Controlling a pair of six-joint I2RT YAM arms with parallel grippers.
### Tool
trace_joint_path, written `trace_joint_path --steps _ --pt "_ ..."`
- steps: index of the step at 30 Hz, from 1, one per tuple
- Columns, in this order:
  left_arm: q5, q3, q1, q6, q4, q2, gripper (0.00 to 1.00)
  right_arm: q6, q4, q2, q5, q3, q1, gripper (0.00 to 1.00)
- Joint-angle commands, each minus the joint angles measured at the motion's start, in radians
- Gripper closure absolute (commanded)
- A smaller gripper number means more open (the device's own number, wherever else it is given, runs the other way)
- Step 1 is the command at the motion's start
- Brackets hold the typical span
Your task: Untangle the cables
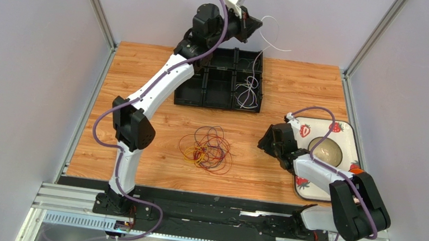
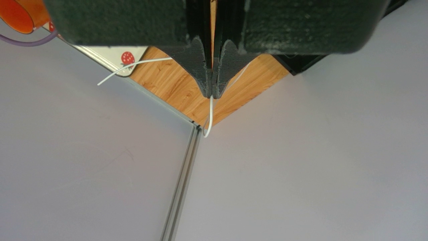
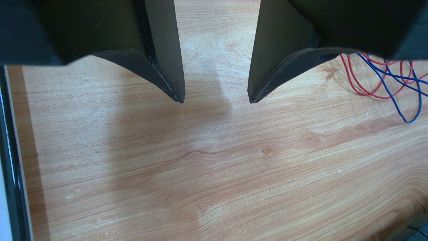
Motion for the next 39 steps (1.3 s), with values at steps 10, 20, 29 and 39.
trace_joint_path --steps 10,20,29,39 --pt "0.083 -0.021 0.055 -0.033 0.096 0.004 1.00 0.012 0.016 0.010 0.000 0.045 -0.006 0.47" --pt "0.130 -0.421 0.055 -0.082 0.220 -0.097 1.00 0.012 0.016 0.013 -0.001 0.045 -0.008 0.47" --pt "0.048 -0.589 0.053 -0.036 0.158 -0.185 1.00 0.011 0.016 0.013 -0.003 0.045 -0.006 0.47" --pt "-0.210 -0.543 0.052 0.180 -0.158 -0.217 1.00 0.009 0.016 0.016 -0.005 0.047 -0.006 0.47"
